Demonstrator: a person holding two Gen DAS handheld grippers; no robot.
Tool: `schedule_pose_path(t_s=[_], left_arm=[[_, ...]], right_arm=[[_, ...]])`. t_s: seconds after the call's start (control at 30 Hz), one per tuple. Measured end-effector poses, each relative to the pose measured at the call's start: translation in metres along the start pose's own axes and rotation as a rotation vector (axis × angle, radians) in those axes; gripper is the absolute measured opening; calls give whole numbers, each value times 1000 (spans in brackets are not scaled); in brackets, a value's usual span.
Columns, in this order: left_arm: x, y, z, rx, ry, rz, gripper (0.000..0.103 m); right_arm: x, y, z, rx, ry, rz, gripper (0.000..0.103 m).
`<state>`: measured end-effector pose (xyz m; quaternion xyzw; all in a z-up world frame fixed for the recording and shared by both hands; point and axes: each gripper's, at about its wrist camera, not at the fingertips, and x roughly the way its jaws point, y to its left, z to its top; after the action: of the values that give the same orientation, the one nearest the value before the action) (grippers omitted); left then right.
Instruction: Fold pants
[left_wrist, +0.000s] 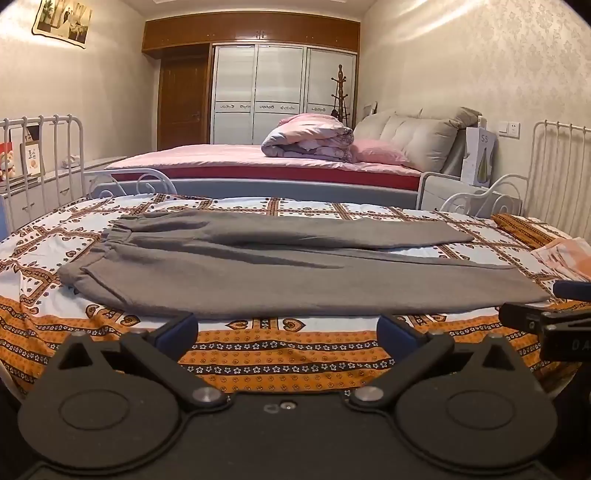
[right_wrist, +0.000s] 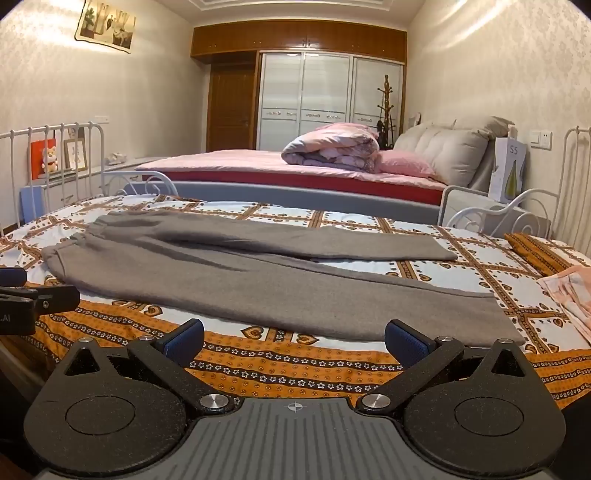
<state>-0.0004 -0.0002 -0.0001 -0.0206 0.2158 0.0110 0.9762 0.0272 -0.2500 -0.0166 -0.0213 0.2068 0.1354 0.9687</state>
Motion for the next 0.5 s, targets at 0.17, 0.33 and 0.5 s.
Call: schedule_pose_path(t_s=[0.17, 0.33, 0.5], left_arm=[[0, -1, -1, 8, 2, 11, 97], [1, 2, -2, 1, 6, -3, 97], [3, -2, -1, 13, 9, -3, 97]], right_arm=[[0, 0, 0, -2, 1, -5, 103], [-1, -1, 0, 3, -2, -2, 103], [-2, -1, 0, 4, -2, -4, 103]])
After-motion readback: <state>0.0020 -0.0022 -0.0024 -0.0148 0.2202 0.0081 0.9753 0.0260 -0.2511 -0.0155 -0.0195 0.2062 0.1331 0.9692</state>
